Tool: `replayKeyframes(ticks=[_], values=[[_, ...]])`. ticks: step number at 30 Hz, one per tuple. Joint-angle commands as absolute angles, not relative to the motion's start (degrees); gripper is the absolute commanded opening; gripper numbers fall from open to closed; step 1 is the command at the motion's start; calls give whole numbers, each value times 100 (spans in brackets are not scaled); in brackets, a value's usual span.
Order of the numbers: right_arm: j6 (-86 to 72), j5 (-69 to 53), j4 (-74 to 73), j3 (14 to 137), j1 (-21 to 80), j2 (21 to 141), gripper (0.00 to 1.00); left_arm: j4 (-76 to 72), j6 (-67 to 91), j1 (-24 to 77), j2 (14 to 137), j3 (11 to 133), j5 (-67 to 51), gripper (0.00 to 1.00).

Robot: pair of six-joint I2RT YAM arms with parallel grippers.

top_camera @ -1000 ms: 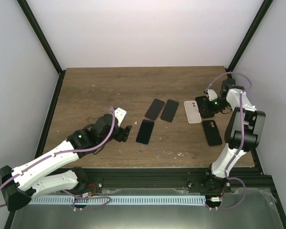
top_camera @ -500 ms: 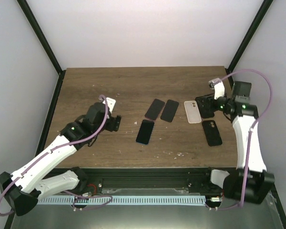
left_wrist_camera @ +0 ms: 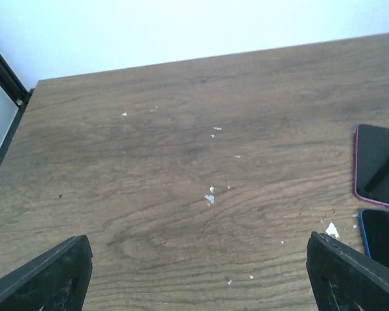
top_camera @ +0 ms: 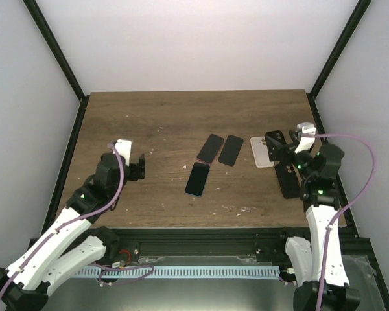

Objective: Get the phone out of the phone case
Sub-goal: Reset both arms

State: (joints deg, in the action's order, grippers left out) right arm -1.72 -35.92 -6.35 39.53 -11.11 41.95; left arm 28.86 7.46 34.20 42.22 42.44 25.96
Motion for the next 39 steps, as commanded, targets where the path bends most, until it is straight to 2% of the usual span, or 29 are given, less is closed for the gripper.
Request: replayKeyframes(ticks=[1, 6, 18, 39], values=[[-852, -3280, 170, 3434, -1186, 3945, 100, 2319, 739, 3389, 3738, 4019, 2852, 91], [-1071, -3922, 220, 3432, -1210, 3910, 100, 2213, 640, 3389, 3584, 3894, 2832, 89], [-1287, -3302, 98, 3585, -1221, 4005, 100, 2371, 750, 3385, 3929, 4008, 2622, 88], [-1319, -3262, 105, 3585, -1301, 4008, 100, 2359, 749, 3390, 3840, 3989, 2565, 88]])
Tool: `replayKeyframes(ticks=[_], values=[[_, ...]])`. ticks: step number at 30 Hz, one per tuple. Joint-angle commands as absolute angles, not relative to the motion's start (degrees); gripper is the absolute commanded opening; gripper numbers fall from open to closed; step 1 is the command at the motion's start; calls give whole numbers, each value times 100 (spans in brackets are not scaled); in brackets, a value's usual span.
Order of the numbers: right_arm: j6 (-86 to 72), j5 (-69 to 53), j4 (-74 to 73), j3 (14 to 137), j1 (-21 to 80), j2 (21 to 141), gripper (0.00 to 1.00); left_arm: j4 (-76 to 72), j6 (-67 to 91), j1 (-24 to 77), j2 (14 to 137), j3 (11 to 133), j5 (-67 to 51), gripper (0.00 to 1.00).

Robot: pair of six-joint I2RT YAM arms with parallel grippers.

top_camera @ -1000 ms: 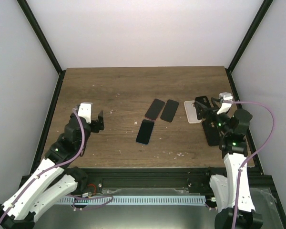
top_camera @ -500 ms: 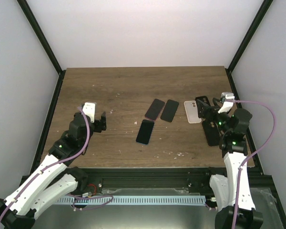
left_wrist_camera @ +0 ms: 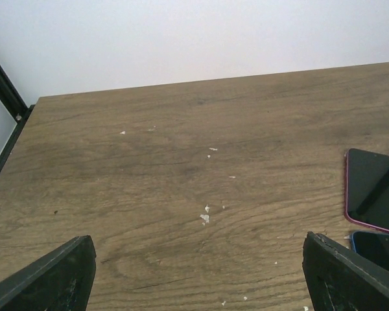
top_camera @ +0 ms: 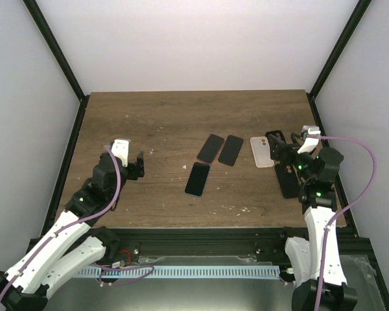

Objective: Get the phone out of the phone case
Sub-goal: Reset both arms

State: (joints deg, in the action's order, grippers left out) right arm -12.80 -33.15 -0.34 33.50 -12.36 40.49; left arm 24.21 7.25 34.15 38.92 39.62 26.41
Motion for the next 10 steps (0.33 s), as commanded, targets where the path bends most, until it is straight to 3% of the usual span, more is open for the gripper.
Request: replayKeyframes(ticks=[1, 6, 10], values=[[-1318, -3265, 98, 3580, -1300, 4001, 100, 2321, 772, 3388, 3841, 4002, 2538, 88], [-1327, -3215, 97, 3595, -1309, 3991, 100, 2180, 1944, 3395, 3882, 4265, 2987, 96], [-1327, -3217, 88, 3596, -1310, 3996, 100, 2257, 2057, 3393, 4024, 4341, 3105, 93]])
